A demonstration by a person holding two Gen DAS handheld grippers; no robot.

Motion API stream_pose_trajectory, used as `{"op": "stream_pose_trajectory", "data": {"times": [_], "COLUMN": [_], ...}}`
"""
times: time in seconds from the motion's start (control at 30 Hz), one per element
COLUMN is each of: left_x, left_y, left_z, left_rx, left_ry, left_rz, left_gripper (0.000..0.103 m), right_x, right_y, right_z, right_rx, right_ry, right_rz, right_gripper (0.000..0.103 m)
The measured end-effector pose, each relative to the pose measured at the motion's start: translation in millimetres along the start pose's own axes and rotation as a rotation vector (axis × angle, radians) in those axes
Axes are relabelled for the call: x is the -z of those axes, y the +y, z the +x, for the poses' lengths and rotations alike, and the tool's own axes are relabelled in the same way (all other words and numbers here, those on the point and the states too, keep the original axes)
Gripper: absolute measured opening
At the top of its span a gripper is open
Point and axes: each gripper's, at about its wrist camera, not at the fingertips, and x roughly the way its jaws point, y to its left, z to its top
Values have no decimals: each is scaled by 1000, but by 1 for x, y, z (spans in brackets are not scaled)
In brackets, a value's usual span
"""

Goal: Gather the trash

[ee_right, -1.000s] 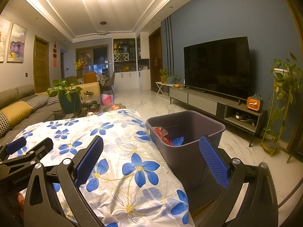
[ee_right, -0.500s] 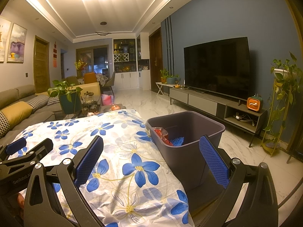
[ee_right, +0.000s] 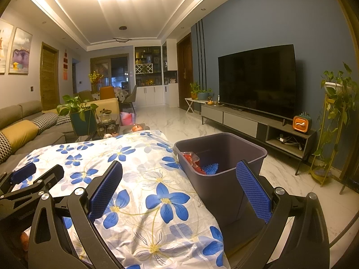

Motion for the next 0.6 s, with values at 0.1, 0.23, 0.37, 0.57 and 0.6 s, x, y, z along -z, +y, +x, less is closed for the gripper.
{"op": "stream_pose_trajectory", "data": {"times": [0.1, 0.23, 0.37, 0.57, 0.6], "left_x": [0, -1, 0, 1, 1], "left_y": [1, 2, 2, 3, 3], "left_z": [0, 3, 1, 3, 4], "left_rx": [2, -2, -3, -20, -22], "left_ry": [-2, 1, -1, -1, -2], "left_rz": [0, -1, 0, 13, 16], "left_gripper": [80, 80, 82, 90, 90], "right_x": [0, 1, -2, -2, -2], "right_y": [-1, -2, 0, 0, 0], "right_z": [0, 0, 0, 1, 0], "right_rx": [-1, -1, -1, -1, -1], "right_ry": [-1, -1, -4, -3, -4], "right_rz": [2, 1, 1, 4, 3], "right_gripper": [97, 97, 97, 97, 97]}}
